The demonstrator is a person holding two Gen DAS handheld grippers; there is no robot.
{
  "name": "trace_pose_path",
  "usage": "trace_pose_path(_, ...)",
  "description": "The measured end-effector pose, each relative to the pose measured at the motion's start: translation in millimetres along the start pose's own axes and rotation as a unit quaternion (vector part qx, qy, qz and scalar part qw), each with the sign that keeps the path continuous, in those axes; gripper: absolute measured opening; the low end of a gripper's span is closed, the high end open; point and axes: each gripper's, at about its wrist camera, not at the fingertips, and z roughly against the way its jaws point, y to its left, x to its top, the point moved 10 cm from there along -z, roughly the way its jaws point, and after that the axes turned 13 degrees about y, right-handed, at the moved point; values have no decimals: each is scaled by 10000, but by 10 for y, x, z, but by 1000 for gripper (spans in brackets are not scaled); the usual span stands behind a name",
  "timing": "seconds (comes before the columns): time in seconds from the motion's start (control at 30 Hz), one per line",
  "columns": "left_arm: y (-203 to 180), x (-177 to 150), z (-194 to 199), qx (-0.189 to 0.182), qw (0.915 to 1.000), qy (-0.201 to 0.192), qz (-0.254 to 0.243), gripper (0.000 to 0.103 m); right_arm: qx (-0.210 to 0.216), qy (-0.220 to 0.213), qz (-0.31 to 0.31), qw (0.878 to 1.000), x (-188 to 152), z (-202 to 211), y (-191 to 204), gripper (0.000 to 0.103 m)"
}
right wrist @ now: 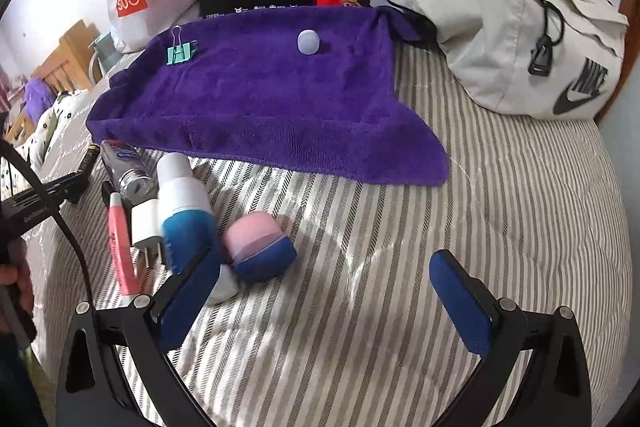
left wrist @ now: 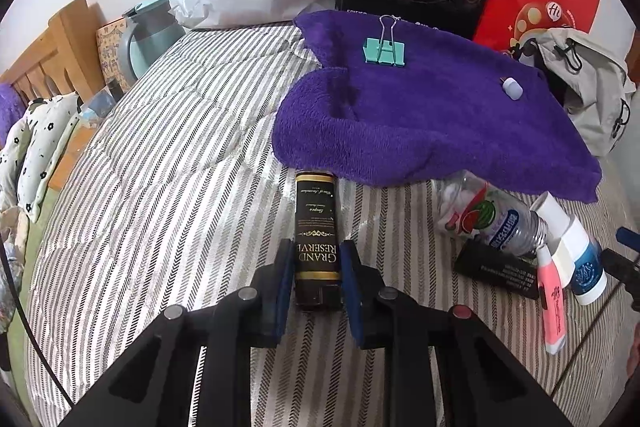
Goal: Organize rigid objects
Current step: 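Close the left tool around the Grand Reserve bottle and lift it, then grasp the pink-and-blue round container with the right tool while the left tool holds the bottle, then carry the bottle with the left tool while the right tool carries the container onto the towel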
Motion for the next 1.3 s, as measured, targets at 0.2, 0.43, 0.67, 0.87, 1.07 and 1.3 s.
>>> trace_pose_path(0.2,11,-2,-3,-34,10000,7,11,23,19,111,356,9993,15,-158,71,100)
trace_pose_path(0.43,9,-3,2,-48,10000,11,-49,23,258,-181,550,9980,71,-198,210,92)
trace_pose_path(0.67,17,14,3,-80,10000,12,-51,23,-22,-339,1041,9940,65,-235,277,69)
trace_pose_path(0.87,21,9,12,-190,9998,-46,-66,23,-4,-368,1043,9939,36,-204,295,41)
trace_pose_path(1.07,20,17,123,-240,9995,-148,-103,23,135,-256,792,9964,-12,-178,241,41)
trace_pose_path(1.3,11,51,323,-344,9990,-279,-110,23,299,-267,639,9972,-46,-73,213,41)
